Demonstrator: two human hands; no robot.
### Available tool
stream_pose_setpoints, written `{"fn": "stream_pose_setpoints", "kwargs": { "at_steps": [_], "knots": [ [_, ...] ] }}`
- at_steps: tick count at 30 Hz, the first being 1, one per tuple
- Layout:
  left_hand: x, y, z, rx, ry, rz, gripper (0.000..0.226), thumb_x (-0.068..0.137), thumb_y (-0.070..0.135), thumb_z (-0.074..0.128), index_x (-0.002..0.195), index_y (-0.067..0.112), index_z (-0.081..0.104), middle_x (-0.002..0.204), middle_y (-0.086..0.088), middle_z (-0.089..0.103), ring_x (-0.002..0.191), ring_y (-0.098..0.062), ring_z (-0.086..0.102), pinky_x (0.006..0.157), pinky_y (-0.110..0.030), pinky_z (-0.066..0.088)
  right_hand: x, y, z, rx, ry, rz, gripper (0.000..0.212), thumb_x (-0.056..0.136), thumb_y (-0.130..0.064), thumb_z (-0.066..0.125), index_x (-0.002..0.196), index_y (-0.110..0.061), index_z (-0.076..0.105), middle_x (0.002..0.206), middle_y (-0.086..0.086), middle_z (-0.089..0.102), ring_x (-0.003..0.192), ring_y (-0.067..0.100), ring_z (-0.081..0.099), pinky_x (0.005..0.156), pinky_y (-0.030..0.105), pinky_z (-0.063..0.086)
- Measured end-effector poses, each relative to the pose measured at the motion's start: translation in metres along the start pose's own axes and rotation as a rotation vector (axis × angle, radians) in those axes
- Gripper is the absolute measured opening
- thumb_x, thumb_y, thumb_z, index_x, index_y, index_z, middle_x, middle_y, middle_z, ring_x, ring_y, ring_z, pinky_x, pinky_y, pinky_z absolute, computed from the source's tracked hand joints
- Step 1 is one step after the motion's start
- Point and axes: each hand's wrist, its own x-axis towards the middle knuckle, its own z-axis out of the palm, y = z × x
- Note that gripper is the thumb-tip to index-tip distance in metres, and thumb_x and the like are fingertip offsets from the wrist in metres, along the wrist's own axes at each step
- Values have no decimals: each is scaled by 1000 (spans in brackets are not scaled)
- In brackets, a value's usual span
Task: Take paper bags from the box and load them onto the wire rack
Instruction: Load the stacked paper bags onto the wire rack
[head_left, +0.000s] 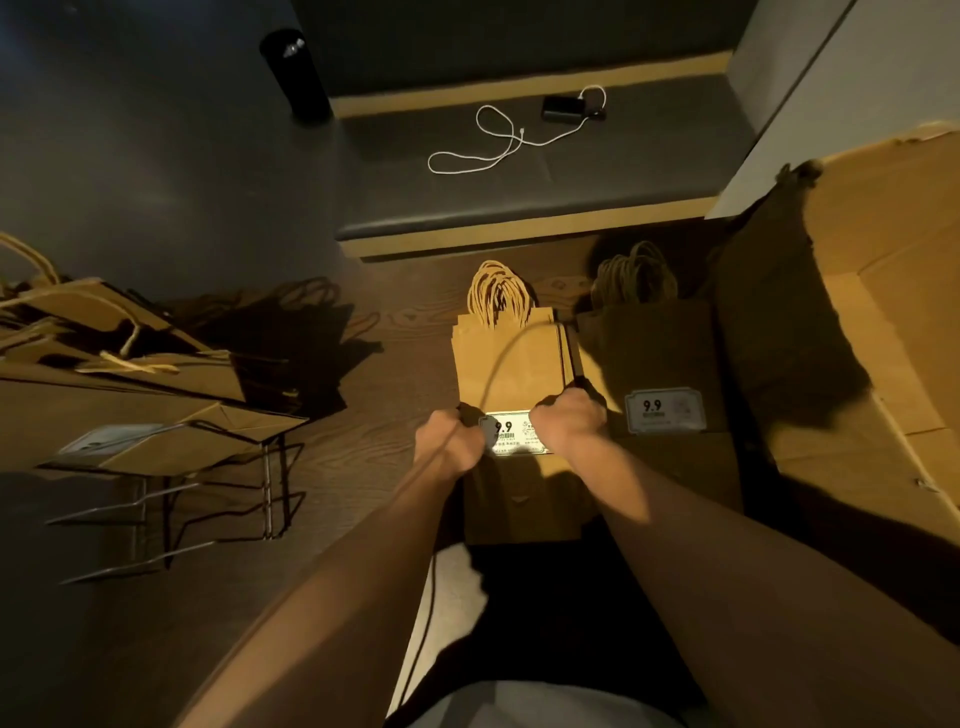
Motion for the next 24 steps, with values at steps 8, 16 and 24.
{"fn": "stream_pose_setpoints", "kwargs": {
  "at_steps": [8, 16, 24],
  "knots": [
    [-4, 9, 2, 13, 28, 1, 33, 88, 35, 61, 111, 13, 70, 114, -11, 66, 100, -30, 60, 74, -25, 41, -2, -3, 6, 67, 106, 37, 39, 86, -18, 55, 123, -6, 49, 126, 17, 54, 107, 31, 55, 88, 39, 51],
    [-8, 13, -1, 54, 67, 38, 40, 86, 41, 56, 114, 14, 67, 128, -13, 47, 120, -36, 39, 96, -35, 38, -8, -10, -4, 305, 117, -6, 34, 93, -16, 47, 126, -8, 42, 103, 8, 55, 76, 20, 55, 55, 26, 41],
    [-22, 26, -19, -341, 137, 75, 22, 84, 34, 59, 93, 19, 70, 94, 0, 69, 89, -19, 63, 80, -29, 52, -11, 4, -21, 722, -127, -192, 34, 92, 1, 56, 117, -22, 55, 105, 1, 64, 95, 18, 63, 69, 27, 51]
  ]
}}
